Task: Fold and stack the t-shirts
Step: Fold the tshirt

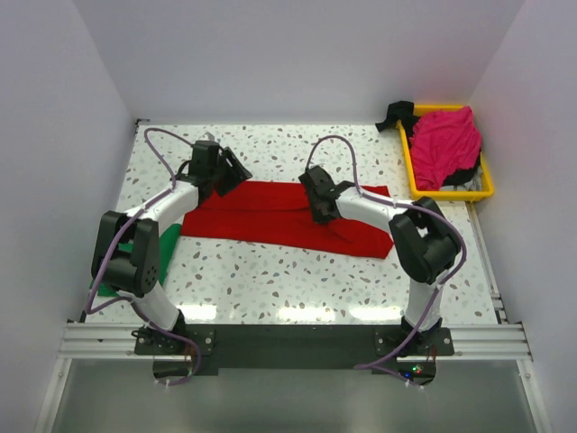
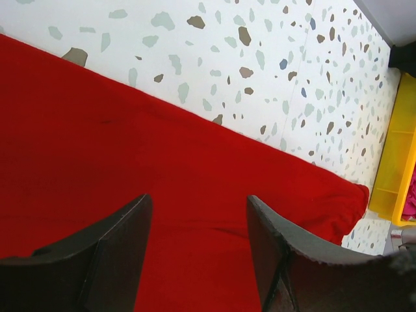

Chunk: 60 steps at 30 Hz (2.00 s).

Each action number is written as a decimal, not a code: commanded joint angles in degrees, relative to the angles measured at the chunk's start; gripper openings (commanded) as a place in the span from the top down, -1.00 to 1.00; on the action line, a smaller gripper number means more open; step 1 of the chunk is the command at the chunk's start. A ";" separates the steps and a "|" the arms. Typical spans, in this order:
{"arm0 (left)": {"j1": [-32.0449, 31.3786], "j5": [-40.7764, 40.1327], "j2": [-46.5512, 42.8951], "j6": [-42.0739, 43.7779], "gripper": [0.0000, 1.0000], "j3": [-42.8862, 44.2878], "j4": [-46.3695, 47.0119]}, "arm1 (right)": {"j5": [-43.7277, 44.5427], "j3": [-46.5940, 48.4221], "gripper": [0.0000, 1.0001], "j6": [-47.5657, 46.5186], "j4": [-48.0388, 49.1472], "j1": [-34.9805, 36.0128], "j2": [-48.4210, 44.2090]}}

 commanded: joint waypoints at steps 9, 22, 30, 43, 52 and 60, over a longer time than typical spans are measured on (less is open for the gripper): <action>0.27 0.34 -1.22 0.50 -0.29 0.39 1.32 | -3.95 1.69 0.93 0.22 -0.32 -0.62 -2.55; 0.97 0.87 -0.95 0.67 -0.28 0.39 1.23 | -17.66 2.05 0.93 5.23 3.63 -4.14 -4.58; 0.97 1.66 -0.34 0.67 -0.28 0.30 1.49 | -20.48 1.08 0.83 6.20 4.25 -5.11 -3.35; 0.97 2.89 -0.60 0.15 -0.28 -0.14 1.67 | -19.60 -7.26 0.14 9.97 2.93 -11.52 -14.50; 0.97 3.59 -1.13 -0.03 -0.28 -0.14 1.67 | -19.07 -19.66 0.18 13.76 6.71 -20.22 -20.31; 0.97 3.68 -0.95 0.06 -0.28 -0.14 1.67 | -21.45 -21.69 0.20 15.43 11.19 -22.60 -18.73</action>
